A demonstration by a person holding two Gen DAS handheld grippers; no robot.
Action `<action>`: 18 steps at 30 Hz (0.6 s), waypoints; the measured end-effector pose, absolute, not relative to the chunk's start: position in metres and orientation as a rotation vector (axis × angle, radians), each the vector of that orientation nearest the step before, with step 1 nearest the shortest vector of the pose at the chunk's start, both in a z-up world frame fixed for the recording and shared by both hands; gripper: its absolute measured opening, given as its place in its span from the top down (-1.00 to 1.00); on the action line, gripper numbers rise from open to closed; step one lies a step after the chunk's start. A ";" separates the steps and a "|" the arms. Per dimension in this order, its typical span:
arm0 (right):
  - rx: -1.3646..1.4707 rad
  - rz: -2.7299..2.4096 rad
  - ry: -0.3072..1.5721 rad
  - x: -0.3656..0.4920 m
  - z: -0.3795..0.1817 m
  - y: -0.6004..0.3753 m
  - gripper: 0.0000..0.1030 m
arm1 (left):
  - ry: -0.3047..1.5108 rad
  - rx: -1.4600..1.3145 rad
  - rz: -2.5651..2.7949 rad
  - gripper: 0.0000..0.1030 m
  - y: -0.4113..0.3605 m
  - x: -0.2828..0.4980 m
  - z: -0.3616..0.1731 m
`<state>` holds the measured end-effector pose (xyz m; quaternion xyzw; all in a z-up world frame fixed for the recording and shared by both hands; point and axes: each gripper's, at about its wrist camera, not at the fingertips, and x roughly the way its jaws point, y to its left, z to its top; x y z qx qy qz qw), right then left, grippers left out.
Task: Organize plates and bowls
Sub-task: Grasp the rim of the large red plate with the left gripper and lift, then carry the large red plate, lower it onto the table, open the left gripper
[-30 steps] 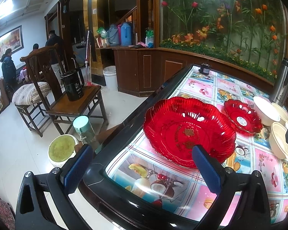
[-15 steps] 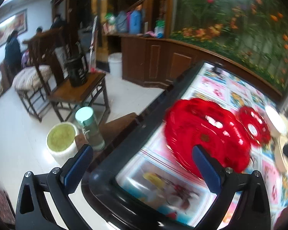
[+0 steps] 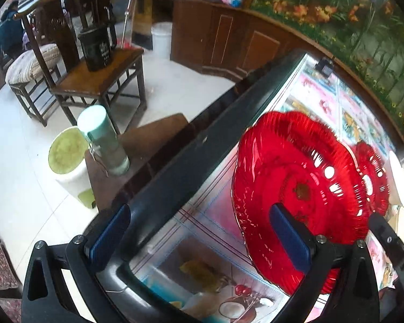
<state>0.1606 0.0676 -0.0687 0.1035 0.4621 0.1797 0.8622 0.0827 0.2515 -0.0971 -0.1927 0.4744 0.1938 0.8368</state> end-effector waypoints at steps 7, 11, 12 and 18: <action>0.284 0.399 1.050 0.174 -0.089 0.070 -0.61 | 1.037 -0.371 0.415 -0.98 0.243 0.088 -0.102; 0.265 0.405 1.078 0.180 -0.095 0.076 -0.52 | 1.030 -0.308 0.428 -0.86 0.238 0.094 -0.102; 0.253 0.404 1.095 0.182 -0.098 0.079 -0.42 | 1.035 -0.295 0.425 -0.79 0.236 0.095 -0.104; 0.206 0.388 1.118 0.186 -0.104 0.089 0.45 | 1.009 -0.219 0.422 0.03 0.228 0.099 -0.104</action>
